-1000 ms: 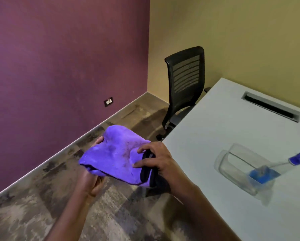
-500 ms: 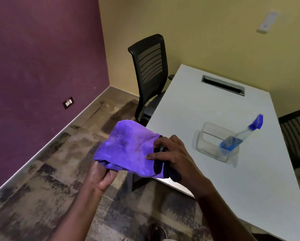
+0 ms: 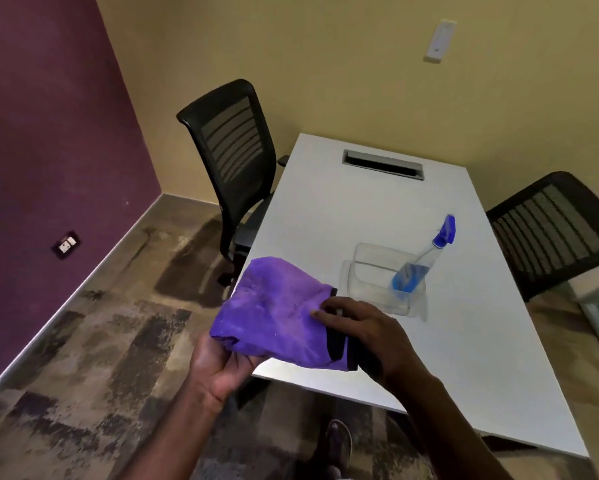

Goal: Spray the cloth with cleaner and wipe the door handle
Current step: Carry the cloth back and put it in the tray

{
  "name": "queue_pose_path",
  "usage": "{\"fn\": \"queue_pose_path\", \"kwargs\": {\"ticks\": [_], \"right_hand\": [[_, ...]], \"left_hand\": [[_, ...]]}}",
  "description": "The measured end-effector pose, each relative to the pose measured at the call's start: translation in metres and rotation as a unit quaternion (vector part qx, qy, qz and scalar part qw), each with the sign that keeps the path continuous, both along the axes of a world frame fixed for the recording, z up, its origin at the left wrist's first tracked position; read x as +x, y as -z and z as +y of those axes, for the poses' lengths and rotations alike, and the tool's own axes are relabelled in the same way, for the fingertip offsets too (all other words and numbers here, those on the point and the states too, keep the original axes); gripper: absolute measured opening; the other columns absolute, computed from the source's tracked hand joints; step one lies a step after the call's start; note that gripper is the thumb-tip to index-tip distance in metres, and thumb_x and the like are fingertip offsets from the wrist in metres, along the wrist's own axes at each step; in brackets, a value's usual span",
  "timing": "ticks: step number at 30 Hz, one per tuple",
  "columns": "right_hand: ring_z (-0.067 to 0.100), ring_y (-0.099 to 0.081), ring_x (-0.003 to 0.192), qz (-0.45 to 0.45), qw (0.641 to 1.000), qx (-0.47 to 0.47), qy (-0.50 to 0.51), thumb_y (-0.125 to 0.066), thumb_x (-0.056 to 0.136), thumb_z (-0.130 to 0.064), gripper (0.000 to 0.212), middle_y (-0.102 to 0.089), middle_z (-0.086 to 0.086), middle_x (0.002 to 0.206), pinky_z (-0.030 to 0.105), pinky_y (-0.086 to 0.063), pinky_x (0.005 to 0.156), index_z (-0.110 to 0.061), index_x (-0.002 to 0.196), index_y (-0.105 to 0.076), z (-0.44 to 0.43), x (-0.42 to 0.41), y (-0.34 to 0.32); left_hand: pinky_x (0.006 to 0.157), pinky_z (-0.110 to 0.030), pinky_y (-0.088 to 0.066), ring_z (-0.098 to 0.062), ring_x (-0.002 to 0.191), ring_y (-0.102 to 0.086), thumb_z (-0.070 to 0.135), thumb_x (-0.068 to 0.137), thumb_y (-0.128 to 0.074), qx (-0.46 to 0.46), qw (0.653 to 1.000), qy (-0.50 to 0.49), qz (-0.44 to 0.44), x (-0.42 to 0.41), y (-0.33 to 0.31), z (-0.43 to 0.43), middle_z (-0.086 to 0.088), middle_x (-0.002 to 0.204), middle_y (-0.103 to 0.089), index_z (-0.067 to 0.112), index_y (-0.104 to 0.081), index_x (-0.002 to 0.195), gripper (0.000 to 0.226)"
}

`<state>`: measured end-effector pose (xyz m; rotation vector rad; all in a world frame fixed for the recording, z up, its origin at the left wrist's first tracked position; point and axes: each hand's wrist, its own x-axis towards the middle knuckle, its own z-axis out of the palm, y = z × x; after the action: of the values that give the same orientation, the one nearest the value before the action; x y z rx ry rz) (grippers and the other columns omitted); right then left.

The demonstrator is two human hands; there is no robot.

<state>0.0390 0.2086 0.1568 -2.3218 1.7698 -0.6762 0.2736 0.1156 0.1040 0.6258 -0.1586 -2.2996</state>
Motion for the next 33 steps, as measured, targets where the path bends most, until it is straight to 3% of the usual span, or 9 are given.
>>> {"fn": "queue_pose_path", "kwargs": {"ticks": [2,4,8,10,17,20,23,28,33], "right_hand": [[0.012,-0.056,0.114,-0.001,1.0,0.018,0.002,-0.055,0.088,-0.037,0.052,-0.045,-0.017,0.14,0.032,-0.055,0.081,-0.043,0.138,-0.043,-0.001,-0.019,0.002],[0.009,-0.056,0.116,-0.025,0.999,0.032,0.003,-0.059,0.087,-0.033,0.053,-0.045,-0.018,0.141,0.025,-0.053,0.084,-0.043,0.138,-0.045,-0.004,-0.04,0.002],[0.016,-0.063,0.106,-0.011,1.0,0.023,0.017,-0.066,0.081,-0.022,0.054,-0.055,-0.007,0.135,0.027,-0.055,0.073,-0.036,0.133,-0.055,-0.017,-0.08,0.007],[0.019,-0.065,0.1,-0.017,1.0,0.013,0.023,-0.066,0.081,-0.019,0.052,-0.058,-0.002,0.129,0.03,-0.055,0.068,-0.033,0.13,-0.059,-0.023,-0.099,0.013],[0.022,-0.059,0.069,-0.039,0.997,-0.061,0.03,-0.071,0.078,-0.022,0.039,-0.061,0.005,0.083,0.029,-0.048,0.056,-0.018,0.117,-0.07,-0.048,-0.159,0.042],[0.024,-0.054,0.065,-0.024,0.995,-0.088,0.037,-0.074,0.075,-0.022,0.037,-0.058,0.004,0.077,0.028,-0.044,0.054,-0.017,0.112,-0.072,-0.058,-0.18,0.053],[0.025,-0.051,0.061,-0.027,0.994,-0.09,0.061,-0.076,0.07,-0.016,0.037,-0.056,0.005,0.075,0.029,-0.043,0.052,-0.015,0.107,-0.072,-0.067,-0.191,0.064],[0.026,-0.053,0.06,-0.067,0.988,-0.077,0.118,-0.073,0.071,-0.016,0.031,-0.055,0.006,0.073,0.031,-0.046,0.049,-0.011,0.102,-0.072,-0.087,-0.198,0.076],[0.024,-0.053,0.062,-0.06,0.985,-0.059,0.149,-0.078,0.069,-0.017,0.03,-0.056,0.006,0.074,0.032,-0.046,0.047,-0.01,0.098,-0.072,-0.104,-0.196,0.082]], "left_hand": [[0.069,-0.058,-0.056,-0.039,0.096,-0.07,0.013,0.053,-0.087,-0.007,1.0,0.007,0.01,-0.019,0.0,-0.004,-0.017,0.107,-0.073,0.005,-0.077,0.095,0.044],[0.072,-0.057,-0.056,-0.039,0.098,-0.07,0.014,0.044,-0.093,-0.009,1.0,0.014,0.001,-0.042,0.003,-0.009,-0.017,0.109,-0.073,0.006,-0.077,0.098,0.057],[0.069,-0.052,-0.058,-0.037,0.091,-0.072,0.017,0.073,-0.07,0.028,0.999,0.003,0.029,-0.091,0.005,-0.024,-0.015,0.103,-0.075,0.006,-0.075,0.1,0.029],[0.063,-0.046,-0.06,-0.034,0.082,-0.073,0.012,0.073,-0.069,0.05,0.997,-0.011,0.051,-0.116,0.008,-0.033,-0.015,0.096,-0.076,0.005,-0.075,0.098,0.026],[0.08,-0.053,-0.057,-0.035,0.1,-0.07,0.018,0.079,-0.059,0.07,0.996,-0.001,-0.053,-0.209,0.019,-0.079,-0.015,0.113,-0.071,0.011,-0.068,0.116,0.038],[0.098,-0.055,-0.046,-0.031,0.118,-0.06,0.02,0.085,-0.058,0.063,0.994,0.032,-0.079,-0.24,0.021,-0.095,-0.011,0.129,-0.063,0.014,-0.057,0.132,0.048],[0.094,-0.055,-0.05,-0.031,0.117,-0.061,0.028,0.087,-0.059,0.072,0.993,0.065,-0.075,-0.265,0.025,-0.107,-0.013,0.123,-0.066,0.013,-0.059,0.129,0.044],[0.102,-0.056,-0.042,-0.035,0.127,-0.054,0.061,0.086,-0.056,0.062,0.989,0.1,-0.093,-0.294,0.026,-0.124,-0.013,0.137,-0.057,0.012,-0.057,0.134,0.069],[0.099,-0.05,-0.047,-0.034,0.116,-0.06,0.018,0.087,-0.061,0.012,0.983,0.101,-0.151,-0.309,0.031,-0.138,-0.015,0.126,-0.063,0.007,-0.052,0.136,0.051]]}}
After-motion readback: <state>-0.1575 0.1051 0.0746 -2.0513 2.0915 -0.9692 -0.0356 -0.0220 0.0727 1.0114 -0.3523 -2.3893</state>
